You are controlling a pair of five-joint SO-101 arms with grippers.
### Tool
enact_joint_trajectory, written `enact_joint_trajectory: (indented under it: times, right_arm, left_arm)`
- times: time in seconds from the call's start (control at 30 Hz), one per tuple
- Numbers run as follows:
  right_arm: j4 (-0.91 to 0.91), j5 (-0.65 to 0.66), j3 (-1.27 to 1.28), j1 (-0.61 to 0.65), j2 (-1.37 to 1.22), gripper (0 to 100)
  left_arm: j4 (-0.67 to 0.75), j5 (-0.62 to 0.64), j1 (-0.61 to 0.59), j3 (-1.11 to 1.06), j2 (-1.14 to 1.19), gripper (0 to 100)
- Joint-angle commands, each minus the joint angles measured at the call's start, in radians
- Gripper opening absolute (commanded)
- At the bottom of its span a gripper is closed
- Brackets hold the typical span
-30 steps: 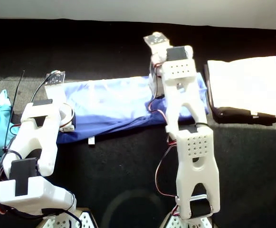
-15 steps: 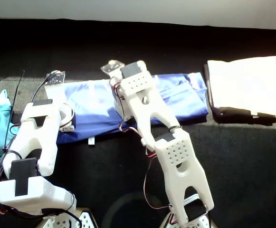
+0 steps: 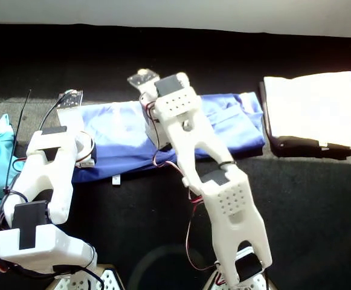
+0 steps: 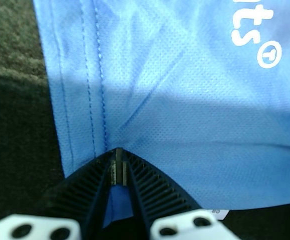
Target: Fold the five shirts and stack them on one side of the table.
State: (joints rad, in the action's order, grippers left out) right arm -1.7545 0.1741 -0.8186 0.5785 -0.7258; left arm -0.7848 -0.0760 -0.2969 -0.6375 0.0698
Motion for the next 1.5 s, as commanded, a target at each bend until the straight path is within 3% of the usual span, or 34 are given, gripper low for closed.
enact_joint_trajectory:
  times: [0.0, 0.13, 0.37, 0.6, 0.77, 1.03, 1.47]
  right_arm:
    - [-0.010, -0.003, 0.004, -0.033, 0.275, 0.7]
    - [-0.010, 0.000, 0.145, -0.113, 0.458, 0.9]
    - [-0.008, 0.018, 0.470, -0.249, 0.696, 0.9]
    - [-0.007, 0.138, 0.717, -0.323, 0.937, 0.9]
    - [-0.007, 0.143, 0.863, -0.367, 1.033, 0.9]
    - [-0.005, 0.143, 0.983, -0.374, 1.132, 0.9]
    - [-0.005, 0.138, 0.978, -0.374, 1.142, 0.8]
  left_arm:
    - [0.032, 0.011, -0.021, -0.002, -0.001, 1]
    - [0.008, 0.011, -0.018, 0.024, -0.018, 1]
    - [-0.295, 0.051, -0.008, 0.214, -0.143, 2]
    - [-0.356, 0.138, -0.111, 0.315, -0.068, 26]
    - [-0.295, 0.140, -0.143, 0.441, 0.131, 24]
    - [-0.382, 0.172, -0.088, 0.662, 0.406, 24]
    - [-0.736, 0.184, 0.044, 1.030, 0.685, 21]
